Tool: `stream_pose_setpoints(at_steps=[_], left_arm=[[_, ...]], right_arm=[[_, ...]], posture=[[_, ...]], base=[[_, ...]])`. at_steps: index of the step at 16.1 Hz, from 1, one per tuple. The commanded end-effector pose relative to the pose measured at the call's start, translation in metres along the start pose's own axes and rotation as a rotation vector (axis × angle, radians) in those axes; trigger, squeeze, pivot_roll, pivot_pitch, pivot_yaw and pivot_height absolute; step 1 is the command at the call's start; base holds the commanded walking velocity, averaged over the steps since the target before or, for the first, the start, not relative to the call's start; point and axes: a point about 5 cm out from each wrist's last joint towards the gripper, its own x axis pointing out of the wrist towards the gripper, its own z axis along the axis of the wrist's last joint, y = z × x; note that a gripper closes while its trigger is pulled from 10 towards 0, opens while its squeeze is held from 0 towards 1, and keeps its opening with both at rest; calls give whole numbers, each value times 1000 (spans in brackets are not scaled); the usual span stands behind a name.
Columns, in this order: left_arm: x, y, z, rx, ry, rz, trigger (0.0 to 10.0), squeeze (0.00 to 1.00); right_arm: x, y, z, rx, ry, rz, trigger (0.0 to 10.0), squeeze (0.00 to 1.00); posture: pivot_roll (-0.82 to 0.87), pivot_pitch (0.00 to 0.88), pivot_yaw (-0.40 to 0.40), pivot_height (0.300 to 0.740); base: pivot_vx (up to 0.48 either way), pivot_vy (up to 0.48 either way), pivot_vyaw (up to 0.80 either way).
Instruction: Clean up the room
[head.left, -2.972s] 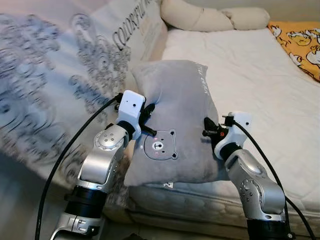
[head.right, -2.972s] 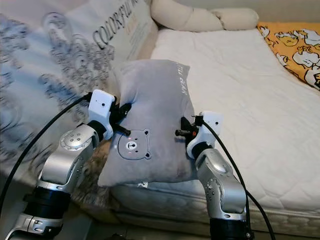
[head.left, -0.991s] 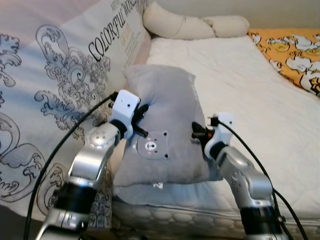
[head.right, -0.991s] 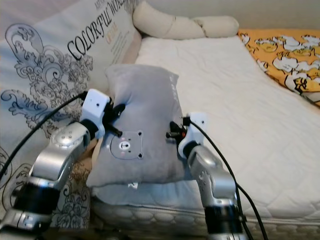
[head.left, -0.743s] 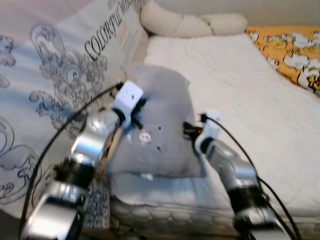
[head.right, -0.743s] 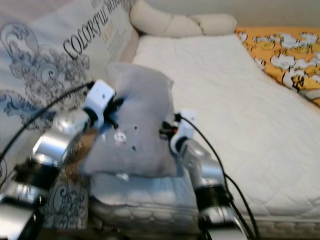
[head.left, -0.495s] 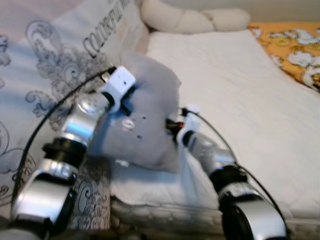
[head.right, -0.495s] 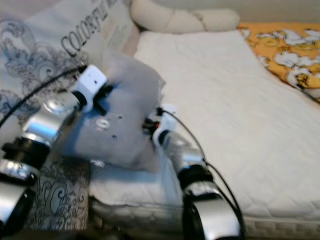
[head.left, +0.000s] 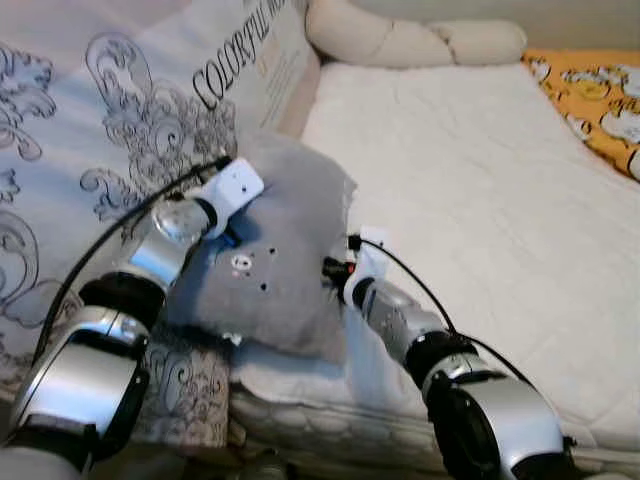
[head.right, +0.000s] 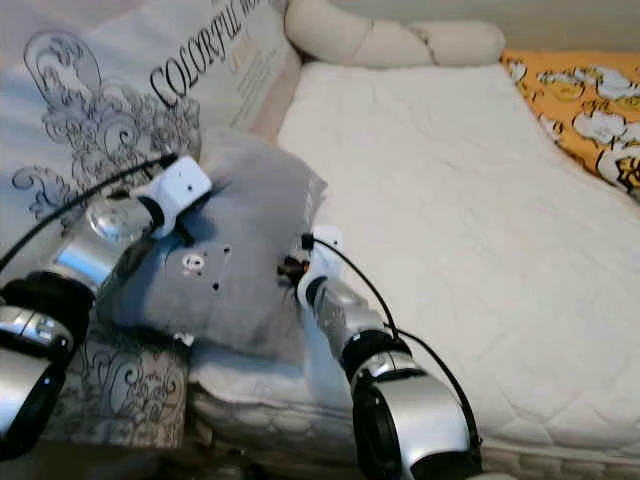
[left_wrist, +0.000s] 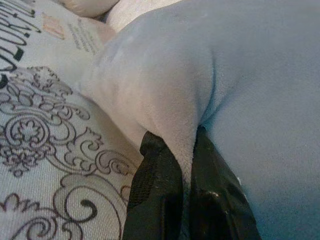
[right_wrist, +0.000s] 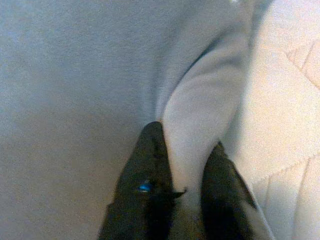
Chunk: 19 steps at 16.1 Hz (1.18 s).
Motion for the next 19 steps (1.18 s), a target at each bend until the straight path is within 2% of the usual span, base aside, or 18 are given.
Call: stream_pose_setpoints(at_steps=[1, 3, 4, 6, 8, 9, 10, 11, 13, 14, 15, 16, 17, 18, 19], left_arm=[[-1, 17, 7, 47, -21, 115, 10000, 0], [0, 19, 5, 61, -15, 151, 10000, 0], [0, 21, 7, 68, -26, 171, 10000, 0], [2, 23, 12, 55, -55, 192, 10000, 0], [4, 13, 14, 47, -87, 141, 10000, 0], [5, 11, 14, 49, -95, 127, 10000, 0], [5, 11, 17, 51, -118, 137, 10000, 651], [4, 11, 20, 41, -143, 122, 10000, 1000], [2, 16, 26, 52, -189, 118, 10000, 1000], [-1, 22, 38, 37, -258, 119, 10000, 1000], [-4, 23, 48, -23, -320, 99, 10000, 1000], [-7, 20, 60, -155, -407, 56, 10000, 1000], [-13, 15, 68, -324, -490, 20, 10000, 1000], [-22, 5, 71, -436, -540, -16, 10000, 373], [-30, -6, 70, -482, -564, -11, 10000, 16]], right_arm=[[3, 17, -6, 16, -1, 35, 10000, 1000], [1, 11, -9, 45, -20, 45, 10000, 1000], [-2, 4, -10, 86, -54, 65, 10000, 1000], [-8, -7, -8, 92, -124, 142, 10000, 1000], [-19, -23, -1, 75, -221, 216, 10000, 1000], [-22, -26, 1, 74, -243, 234, 10000, 1000], [-29, -32, 7, 73, -290, 257, 10000, 1000], [-37, -40, 13, 55, -339, 268, 10000, 1000], [-50, -50, 20, 33, -401, 253, 10000, 1000], [-62, -51, 24, -17, -429, 249, 10000, 1000], [-67, -51, 28, -39, -447, 243, 10000, 1000], [-73, -52, 33, -54, -473, 212, 10000, 1000], [-80, -52, 38, -54, -497, 178, 10000, 467], [-89, -51, 43, -48, -523, 151, 10000, 0], [-97, -50, 47, -50, -540, 109, 10000, 0]], posture=[[229, 56, 60, 740], [215, 53, 62, 740], [202, 38, 63, 740], [186, 18, 66, 740], [163, 0, 63, 740], [161, 0, 61, 740], [158, 0, 57, 740], [155, 0, 53, 740], [142, 0, 51, 740], [130, 0, 48, 740], [124, 0, 47, 740], [114, 0, 50, 740], [100, 0, 55, 740], [71, 0, 62, 740], [46, 0, 69, 740]], base=[[0, 0, 0], [0, 0, 0], [0, 0, 0], [0, 0, 0], [0, 0, 0], [0, 0, 0], [0, 0, 0], [0, 0, 0], [0, 0, 0], [0, 0, 0], [0, 0, 0], [0, 0, 0], [0, 0, 0], [0, 0, 0], [0, 0, 0]])
